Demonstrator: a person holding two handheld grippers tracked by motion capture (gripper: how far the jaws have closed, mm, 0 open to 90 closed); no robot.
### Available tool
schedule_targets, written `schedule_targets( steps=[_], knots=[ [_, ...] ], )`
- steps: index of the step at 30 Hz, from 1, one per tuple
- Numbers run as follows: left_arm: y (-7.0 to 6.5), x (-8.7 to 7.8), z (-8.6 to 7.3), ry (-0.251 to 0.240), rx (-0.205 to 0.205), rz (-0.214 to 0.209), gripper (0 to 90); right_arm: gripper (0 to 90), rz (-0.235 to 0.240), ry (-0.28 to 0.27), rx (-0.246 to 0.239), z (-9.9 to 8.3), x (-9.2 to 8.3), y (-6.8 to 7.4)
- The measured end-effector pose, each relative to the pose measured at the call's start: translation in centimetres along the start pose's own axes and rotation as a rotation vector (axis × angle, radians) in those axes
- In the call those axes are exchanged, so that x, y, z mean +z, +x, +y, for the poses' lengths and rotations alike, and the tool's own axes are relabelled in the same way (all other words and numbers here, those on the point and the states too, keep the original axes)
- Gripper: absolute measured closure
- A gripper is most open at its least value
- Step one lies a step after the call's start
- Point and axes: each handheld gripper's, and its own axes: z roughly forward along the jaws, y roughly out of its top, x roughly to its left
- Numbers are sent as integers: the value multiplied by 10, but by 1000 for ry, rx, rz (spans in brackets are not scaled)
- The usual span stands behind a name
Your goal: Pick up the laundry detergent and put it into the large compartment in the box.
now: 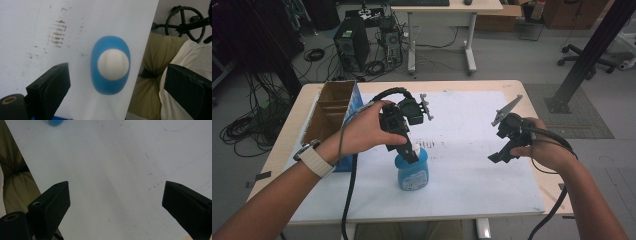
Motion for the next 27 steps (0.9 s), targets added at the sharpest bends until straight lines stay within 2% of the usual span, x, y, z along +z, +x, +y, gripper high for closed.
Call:
schedule_targets(
  steps=[27],
  knots=[
    [4, 33, -1, 18, 15, -7, 74, 82, 4, 7, 1, -1, 3, 0]
  ],
)
